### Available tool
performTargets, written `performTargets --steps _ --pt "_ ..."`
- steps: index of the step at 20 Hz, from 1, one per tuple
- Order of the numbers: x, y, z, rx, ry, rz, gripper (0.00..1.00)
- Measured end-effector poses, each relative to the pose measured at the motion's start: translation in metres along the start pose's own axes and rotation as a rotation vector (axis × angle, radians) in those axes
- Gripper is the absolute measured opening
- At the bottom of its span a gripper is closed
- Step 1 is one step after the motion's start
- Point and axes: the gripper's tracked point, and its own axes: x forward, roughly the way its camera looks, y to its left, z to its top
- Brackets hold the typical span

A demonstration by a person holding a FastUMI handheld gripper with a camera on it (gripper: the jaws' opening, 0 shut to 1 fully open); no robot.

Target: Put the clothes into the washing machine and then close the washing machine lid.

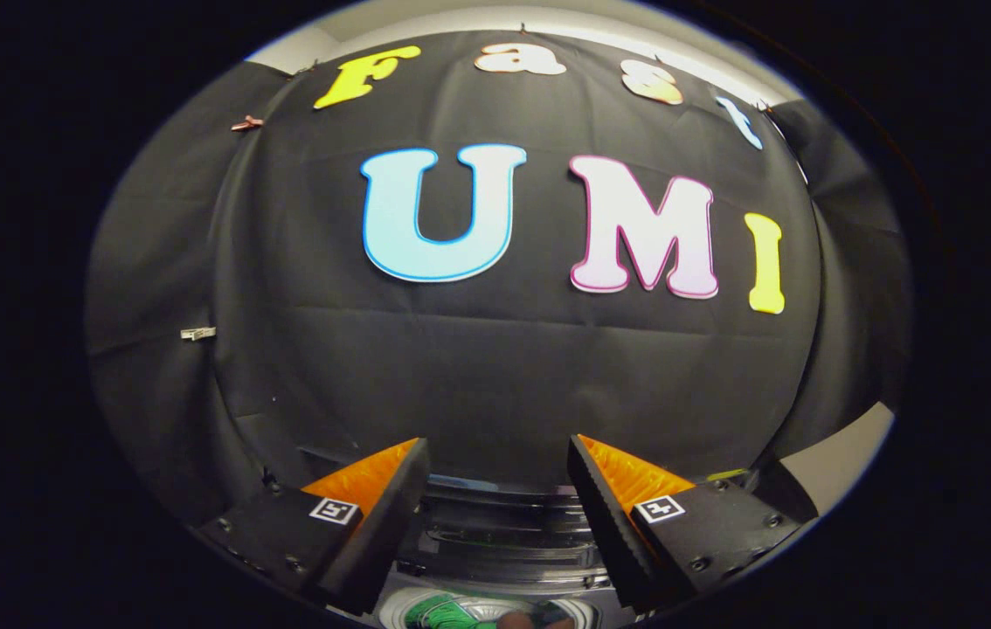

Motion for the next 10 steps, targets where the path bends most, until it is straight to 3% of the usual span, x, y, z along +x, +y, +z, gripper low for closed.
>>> performTargets --steps 3,10 --pt "0.015 -0.004 -0.015 0.051 0.068 0.001 0.99" --pt "0.022 -0.002 -0.016 0.045 -0.006 0.025 1.00"
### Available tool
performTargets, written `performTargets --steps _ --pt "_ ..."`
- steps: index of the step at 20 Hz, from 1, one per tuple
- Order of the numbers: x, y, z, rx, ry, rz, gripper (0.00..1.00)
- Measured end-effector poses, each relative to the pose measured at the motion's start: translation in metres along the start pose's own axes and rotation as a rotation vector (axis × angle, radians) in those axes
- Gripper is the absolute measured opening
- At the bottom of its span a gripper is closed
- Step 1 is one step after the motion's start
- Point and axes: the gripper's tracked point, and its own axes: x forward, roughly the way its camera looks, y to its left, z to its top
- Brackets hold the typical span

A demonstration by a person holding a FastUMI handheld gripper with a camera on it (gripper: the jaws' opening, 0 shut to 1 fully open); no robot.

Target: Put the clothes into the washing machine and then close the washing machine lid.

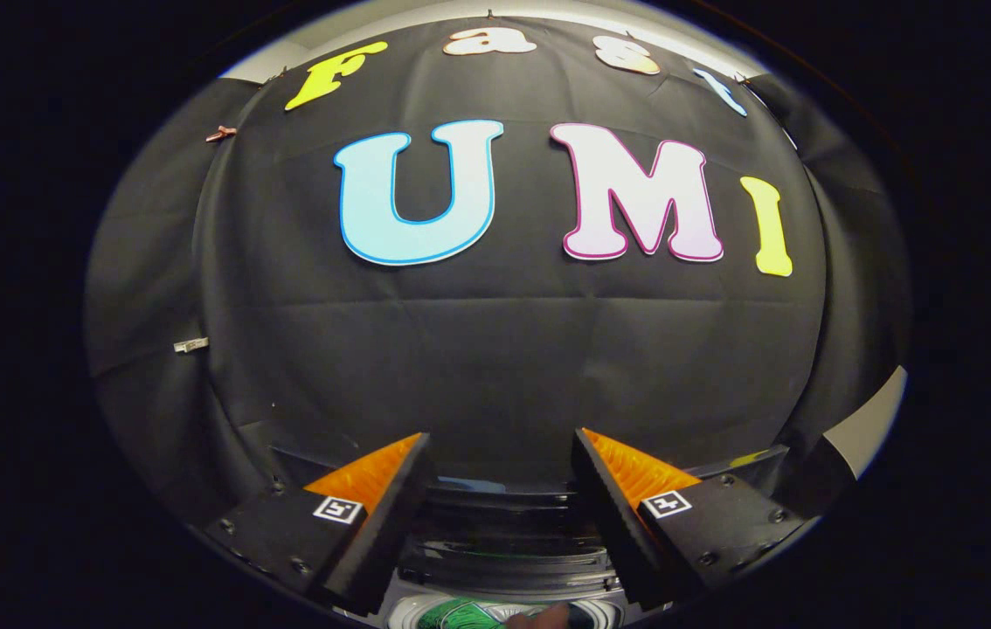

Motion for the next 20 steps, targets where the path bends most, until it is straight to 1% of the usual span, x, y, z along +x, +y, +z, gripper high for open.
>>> performTargets --steps 3,6,10,12,15,20 --pt "-0.007 -0.001 -0.005 -0.014 0.040 -0.016 1.00" --pt "-0.017 0.003 -0.003 -0.030 0.019 0.001 1.00" --pt "-0.028 0.003 -0.007 -0.028 0.047 0.010 1.00" --pt "-0.037 0.005 -0.008 -0.033 0.052 0.027 1.00" --pt "-0.055 0.008 -0.011 -0.036 0.039 0.040 1.00" --pt "-0.084 0.011 -0.018 -0.041 -0.007 0.035 1.00"
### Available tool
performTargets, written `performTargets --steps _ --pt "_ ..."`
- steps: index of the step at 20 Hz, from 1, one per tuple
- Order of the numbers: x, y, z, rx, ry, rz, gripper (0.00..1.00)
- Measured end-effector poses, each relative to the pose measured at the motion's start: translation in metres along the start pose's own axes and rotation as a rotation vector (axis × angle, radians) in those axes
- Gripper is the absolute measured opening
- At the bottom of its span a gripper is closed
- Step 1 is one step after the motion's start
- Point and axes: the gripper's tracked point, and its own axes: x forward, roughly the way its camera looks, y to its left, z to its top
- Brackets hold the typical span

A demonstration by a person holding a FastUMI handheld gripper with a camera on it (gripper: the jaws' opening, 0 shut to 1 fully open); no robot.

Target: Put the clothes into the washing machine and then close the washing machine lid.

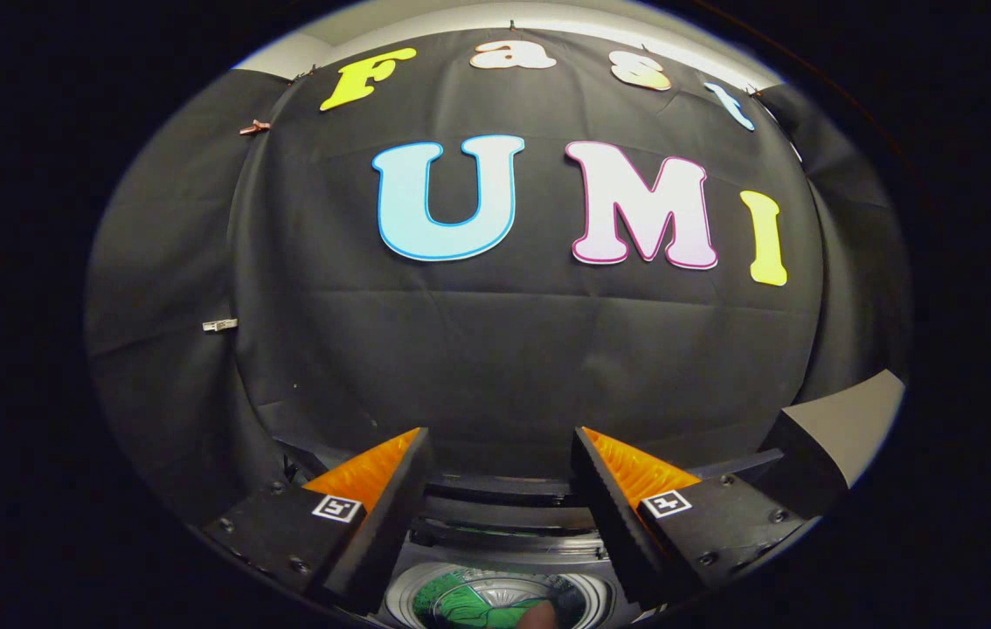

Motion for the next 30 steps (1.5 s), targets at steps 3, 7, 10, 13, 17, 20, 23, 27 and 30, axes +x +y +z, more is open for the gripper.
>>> performTargets --steps 3,7,10,13,17,20,23,27,30 --pt "-0.012 0.002 -0.007 -0.002 0.002 -0.002 1.00" --pt "-0.029 0.005 -0.013 -0.001 -0.001 0.008 1.00" --pt "-0.039 0.008 -0.020 0.014 -0.002 0.011 0.99" --pt "-0.052 0.008 -0.027 0.018 0.006 0.014 0.99" --pt "-0.069 0.011 -0.043 0.015 0.016 0.029 0.99" --pt "-0.086 0.007 -0.055 0.011 0.026 0.020 0.99" --pt "-0.107 0.010 -0.039 -0.005 -0.035 0.031 0.99" --pt "-0.136 0.012 -0.025 -0.001 -0.078 0.046 0.99" --pt "-0.159 0.019 -0.012 -0.015 -0.115 0.048 0.99"
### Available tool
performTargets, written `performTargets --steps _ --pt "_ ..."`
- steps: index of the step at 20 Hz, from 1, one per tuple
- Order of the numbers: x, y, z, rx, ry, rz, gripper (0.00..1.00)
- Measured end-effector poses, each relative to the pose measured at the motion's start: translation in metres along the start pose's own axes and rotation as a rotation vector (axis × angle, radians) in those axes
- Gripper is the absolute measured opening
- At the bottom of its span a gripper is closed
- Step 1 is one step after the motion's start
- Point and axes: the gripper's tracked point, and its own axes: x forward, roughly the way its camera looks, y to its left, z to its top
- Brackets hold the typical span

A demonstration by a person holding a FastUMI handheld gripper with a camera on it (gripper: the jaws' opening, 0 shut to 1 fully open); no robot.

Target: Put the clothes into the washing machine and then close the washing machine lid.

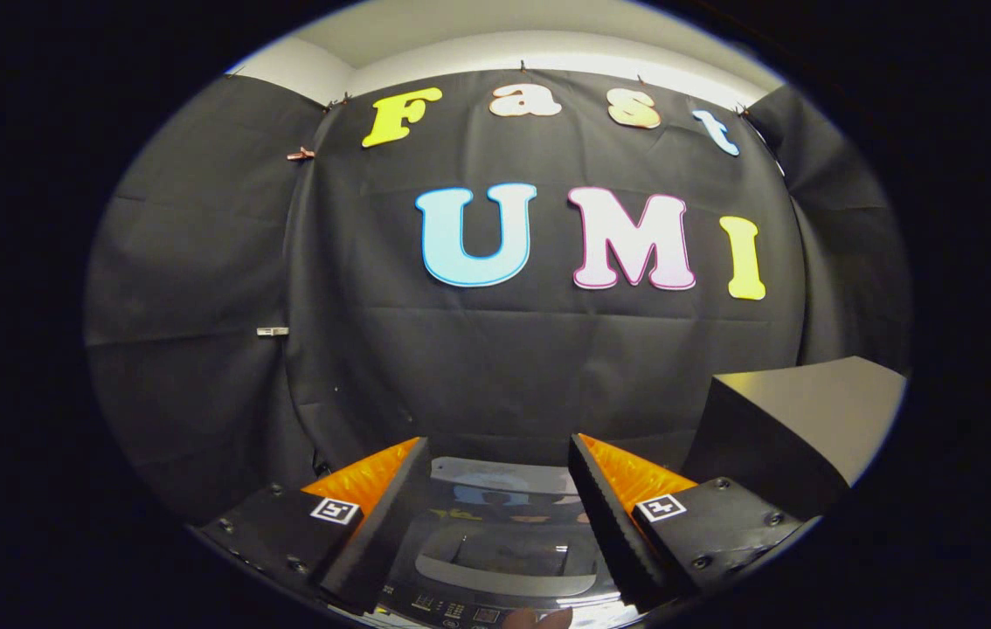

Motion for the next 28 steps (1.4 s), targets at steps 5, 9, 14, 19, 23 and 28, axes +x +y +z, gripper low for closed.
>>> performTargets --steps 5,9,14,19,23,28 --pt "-0.044 0.008 0.014 0.058 -0.032 0.015 0.99" --pt "-0.074 0.006 0.024 0.058 -0.039 0.029 0.99" --pt "-0.109 -0.009 0.030 0.059 -0.038 0.017 0.99" --pt "-0.154 -0.031 0.046 0.048 -0.069 -0.018 0.99" --pt "-0.197 -0.051 0.062 0.065 -0.092 -0.028 0.99" --pt "-0.244 -0.078 0.077 0.085 -0.118 -0.050 0.98"
